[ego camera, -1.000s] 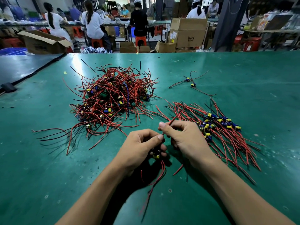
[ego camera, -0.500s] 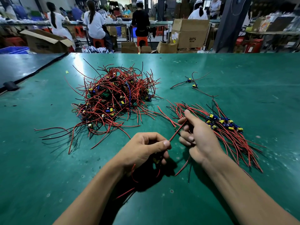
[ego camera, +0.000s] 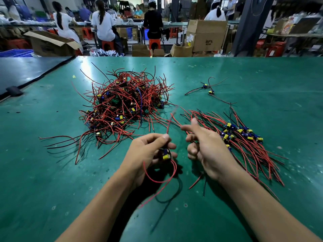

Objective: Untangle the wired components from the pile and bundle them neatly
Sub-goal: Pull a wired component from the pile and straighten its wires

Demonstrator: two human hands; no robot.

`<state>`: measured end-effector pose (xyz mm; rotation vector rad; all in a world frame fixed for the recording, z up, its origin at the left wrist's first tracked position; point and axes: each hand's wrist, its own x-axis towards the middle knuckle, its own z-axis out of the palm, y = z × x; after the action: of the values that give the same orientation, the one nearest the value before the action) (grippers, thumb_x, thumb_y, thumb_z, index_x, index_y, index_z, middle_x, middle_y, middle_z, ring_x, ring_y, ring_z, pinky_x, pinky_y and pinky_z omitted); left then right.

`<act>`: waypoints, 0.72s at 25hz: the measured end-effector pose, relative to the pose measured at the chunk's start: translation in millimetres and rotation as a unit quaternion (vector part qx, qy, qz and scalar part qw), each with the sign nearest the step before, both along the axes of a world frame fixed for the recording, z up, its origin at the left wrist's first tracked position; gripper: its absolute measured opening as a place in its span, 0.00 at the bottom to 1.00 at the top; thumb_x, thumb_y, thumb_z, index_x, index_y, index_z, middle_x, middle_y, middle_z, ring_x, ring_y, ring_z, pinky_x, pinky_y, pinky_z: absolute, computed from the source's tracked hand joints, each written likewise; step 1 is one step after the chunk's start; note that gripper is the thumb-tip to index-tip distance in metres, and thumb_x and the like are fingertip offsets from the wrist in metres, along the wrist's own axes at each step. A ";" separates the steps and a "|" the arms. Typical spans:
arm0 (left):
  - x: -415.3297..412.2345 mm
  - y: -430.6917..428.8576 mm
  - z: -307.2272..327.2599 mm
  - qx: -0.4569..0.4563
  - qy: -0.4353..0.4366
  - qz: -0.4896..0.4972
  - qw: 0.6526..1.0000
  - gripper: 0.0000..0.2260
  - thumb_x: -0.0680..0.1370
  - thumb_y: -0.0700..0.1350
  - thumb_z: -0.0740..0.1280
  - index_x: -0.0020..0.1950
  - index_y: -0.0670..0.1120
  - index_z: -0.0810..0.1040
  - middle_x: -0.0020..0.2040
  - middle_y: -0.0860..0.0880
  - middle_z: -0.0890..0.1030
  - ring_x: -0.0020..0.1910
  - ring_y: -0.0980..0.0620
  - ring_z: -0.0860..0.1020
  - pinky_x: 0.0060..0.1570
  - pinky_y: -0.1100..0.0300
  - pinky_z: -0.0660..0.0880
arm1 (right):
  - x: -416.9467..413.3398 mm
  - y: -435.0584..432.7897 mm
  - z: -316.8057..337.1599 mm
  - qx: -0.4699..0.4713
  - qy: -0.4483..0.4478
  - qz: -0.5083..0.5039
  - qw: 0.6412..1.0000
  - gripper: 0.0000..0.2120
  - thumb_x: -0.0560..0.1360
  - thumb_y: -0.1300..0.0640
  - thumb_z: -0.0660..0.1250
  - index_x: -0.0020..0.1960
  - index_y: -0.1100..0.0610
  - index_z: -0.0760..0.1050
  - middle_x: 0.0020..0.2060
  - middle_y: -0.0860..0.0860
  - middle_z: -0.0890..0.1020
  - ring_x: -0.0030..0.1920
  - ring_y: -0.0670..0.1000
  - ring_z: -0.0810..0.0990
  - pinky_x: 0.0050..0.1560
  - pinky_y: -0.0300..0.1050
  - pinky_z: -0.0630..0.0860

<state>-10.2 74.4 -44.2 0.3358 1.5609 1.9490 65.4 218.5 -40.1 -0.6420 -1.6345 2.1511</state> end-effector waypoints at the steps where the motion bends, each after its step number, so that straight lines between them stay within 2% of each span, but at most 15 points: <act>1: -2.7 0.7 1.2 0.026 -0.035 0.041 0.998 0.04 0.77 0.41 0.68 0.45 0.40 0.79 0.38 0.42 0.85 0.33 0.48 0.84 0.31 0.60 0.80 | 1.2 -2.2 -5.2 0.115 -0.023 0.018 0.993 0.11 0.80 0.49 0.66 0.51 0.56 0.82 0.34 0.49 0.75 0.23 0.44 0.68 0.25 0.37 0.65; 3: -7.2 -0.2 2.8 0.074 -0.076 0.097 0.990 0.04 0.77 0.40 0.67 0.45 0.39 0.78 0.39 0.42 0.85 0.34 0.48 0.84 0.32 0.58 0.81 | 3.3 -4.1 -14.1 0.354 -0.057 0.045 0.932 0.04 0.77 0.54 0.71 0.48 0.52 0.84 0.34 0.45 0.80 0.28 0.40 0.74 0.34 0.33 0.69; 4: -9.3 -1.0 2.8 0.088 -0.081 0.114 0.986 0.04 0.78 0.40 0.67 0.46 0.39 0.78 0.39 0.42 0.85 0.36 0.48 0.85 0.32 0.57 0.82 | 4.1 -6.6 -16.4 0.423 -0.053 0.059 0.903 0.02 0.75 0.53 0.74 0.46 0.51 0.83 0.36 0.45 0.81 0.31 0.39 0.75 0.37 0.32 0.69; 5: -11.3 -1.6 2.0 0.099 -0.080 0.128 0.984 0.05 0.78 0.40 0.67 0.46 0.39 0.78 0.39 0.43 0.85 0.37 0.48 0.85 0.33 0.56 0.82 | 5.3 -9.7 -18.2 0.462 -0.043 0.069 0.883 0.04 0.72 0.51 0.76 0.45 0.50 0.82 0.37 0.45 0.82 0.35 0.39 0.76 0.39 0.32 0.69; 7: -10.7 -1.8 3.0 0.109 -0.081 0.140 0.981 0.05 0.78 0.40 0.67 0.46 0.38 0.78 0.40 0.42 0.85 0.38 0.48 0.85 0.35 0.55 0.83 | 6.0 -16.0 -21.4 0.488 -0.018 0.072 0.869 0.12 0.70 0.44 0.77 0.42 0.49 0.79 0.37 0.46 0.80 0.38 0.42 0.76 0.39 0.34 0.69; 9: -8.7 -0.2 0.8 0.112 -0.080 0.131 0.982 0.05 0.78 0.40 0.67 0.46 0.38 0.77 0.41 0.42 0.85 0.38 0.48 0.85 0.32 0.58 0.81 | 5.9 -22.1 -23.7 0.497 0.019 0.043 0.867 0.15 0.72 0.39 0.73 0.42 0.50 0.77 0.36 0.45 0.79 0.38 0.43 0.76 0.39 0.36 0.70; 10: -7.7 -0.3 0.9 0.111 -0.076 0.121 0.984 0.05 0.78 0.41 0.67 0.47 0.39 0.77 0.41 0.43 0.85 0.38 0.49 0.85 0.32 0.60 0.80 | 5.9 -25.2 -23.7 0.494 0.047 0.022 0.868 0.14 0.76 0.39 0.69 0.42 0.49 0.77 0.35 0.45 0.79 0.36 0.43 0.75 0.38 0.37 0.70; 12: -9.9 -3.2 -0.5 0.127 -0.074 0.089 0.985 0.05 0.78 0.42 0.67 0.47 0.40 0.79 0.42 0.43 0.85 0.39 0.49 0.85 0.34 0.60 0.80 | 5.2 -27.4 -20.1 0.436 0.085 -0.009 0.896 0.13 0.81 0.44 0.65 0.40 0.48 0.77 0.31 0.45 0.77 0.32 0.41 0.73 0.34 0.37 0.69; 13: -12.7 -5.9 -3.5 0.157 -0.080 0.055 0.983 0.06 0.77 0.42 0.66 0.46 0.41 0.81 0.45 0.43 0.85 0.41 0.48 0.85 0.38 0.57 0.81 | 4.9 -26.8 -15.6 0.366 0.086 -0.004 0.927 0.14 0.81 0.46 0.65 0.38 0.48 0.77 0.30 0.44 0.77 0.31 0.40 0.71 0.32 0.36 0.69; 15: -13.3 -11.5 -3.0 0.228 -0.113 -0.026 0.967 0.08 0.71 0.40 0.66 0.45 0.42 0.84 0.50 0.40 0.84 0.49 0.44 0.84 0.46 0.51 0.81 | 4.1 -24.7 -3.5 0.151 0.083 0.030 0.985 0.15 0.78 0.46 0.67 0.35 0.50 0.76 0.28 0.46 0.73 0.26 0.43 0.67 0.26 0.34 0.63; 16: -13.7 -12.3 -4.0 0.238 -0.128 -0.061 0.961 0.11 0.68 0.39 0.66 0.46 0.43 0.85 0.51 0.40 0.84 0.51 0.42 0.83 0.48 0.49 0.80 | 3.7 -22.9 1.2 0.050 0.077 0.051 0.994 0.15 0.75 0.46 0.69 0.33 0.51 0.76 0.27 0.48 0.71 0.24 0.43 0.64 0.24 0.35 0.58; 18: -18.7 -8.1 -11.6 0.194 -0.113 -0.110 0.968 0.15 0.63 0.39 0.68 0.47 0.45 0.86 0.52 0.41 0.84 0.52 0.44 0.83 0.47 0.51 0.80 | 6.5 -20.5 8.4 -0.039 0.060 0.103 0.992 0.15 0.71 0.45 0.70 0.30 0.52 0.75 0.25 0.47 0.69 0.20 0.43 0.60 0.24 0.36 0.52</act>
<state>-28.9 66.3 -55.9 0.4104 0.9517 2.0272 71.9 198.0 -31.7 -0.3699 -1.6196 2.3593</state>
